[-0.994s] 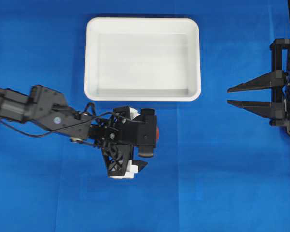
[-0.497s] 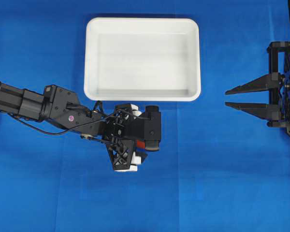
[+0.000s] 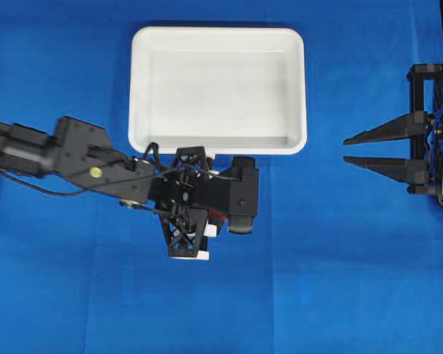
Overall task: Place one roll of tape in the white case with the left arm.
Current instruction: 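Lift the tape roll with the left gripper and carry it over the tray, then open the left gripper to drop the tape roll into the tray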
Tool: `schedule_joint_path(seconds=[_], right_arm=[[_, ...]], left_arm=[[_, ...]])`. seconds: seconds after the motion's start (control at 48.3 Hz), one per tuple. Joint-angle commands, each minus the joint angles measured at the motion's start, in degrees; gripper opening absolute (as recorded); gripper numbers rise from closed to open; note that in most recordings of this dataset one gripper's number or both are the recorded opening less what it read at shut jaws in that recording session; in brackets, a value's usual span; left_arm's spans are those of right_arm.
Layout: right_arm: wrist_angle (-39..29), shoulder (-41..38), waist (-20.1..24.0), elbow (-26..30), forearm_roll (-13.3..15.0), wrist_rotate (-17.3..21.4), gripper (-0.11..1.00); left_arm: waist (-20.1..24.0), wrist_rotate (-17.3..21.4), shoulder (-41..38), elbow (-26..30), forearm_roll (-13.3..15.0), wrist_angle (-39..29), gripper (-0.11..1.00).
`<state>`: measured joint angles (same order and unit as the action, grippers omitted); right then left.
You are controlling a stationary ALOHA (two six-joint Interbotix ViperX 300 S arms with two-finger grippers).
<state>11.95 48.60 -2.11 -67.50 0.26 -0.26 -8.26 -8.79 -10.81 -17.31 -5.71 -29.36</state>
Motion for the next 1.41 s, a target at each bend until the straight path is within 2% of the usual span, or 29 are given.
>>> schedule_joint_path(seconds=[0.0,0.207,0.393,0.538,0.911,0.973,1.097,1.18,1.387], right_arm=[[0.26,-0.44,-0.09,0.62,0.09,0.18,-0.11],[0.44,-1.05,-0.09,0.53,0.09,0.35,-0.11],[0.44,-1.93,-0.09,0.44,0.09,0.44,-0.11],[0.88,-2.37,-0.09,0.44,0.09,0.44,-0.11],[0.97,-2.64,-0.09,0.35,0.09,0.44,-0.11],[0.97,-2.64,-0.09,0.44,0.00,0.44,-0.11],[0.79,-2.72,-0.09,0.44,0.00,0.44,-0.11],[0.70,-2.72,-0.09,0.44,0.09,0.44,-0.11],[0.62,-2.55,-0.09,0.53,0.09,0.44,-0.11]], left_arm=[[2.20,0.97,3.96,1.32,-0.53,-1.23,0.25],[10.81,2.46,5.19,-0.35,-0.53,-1.32,0.25],[16.61,4.04,5.10,-2.99,-0.53,2.46,0.25],[18.46,6.33,2.90,-5.10,-0.35,5.80,0.25],[20.13,6.33,-4.13,-5.89,-0.09,13.01,0.26],[20.39,6.33,-4.31,-6.06,-0.09,13.45,0.31],[20.39,6.50,-4.04,-5.89,-0.09,13.36,0.63],[20.48,6.33,-2.90,-5.98,-0.09,12.66,0.77],[18.81,6.50,5.45,-6.42,0.18,10.90,0.74]])
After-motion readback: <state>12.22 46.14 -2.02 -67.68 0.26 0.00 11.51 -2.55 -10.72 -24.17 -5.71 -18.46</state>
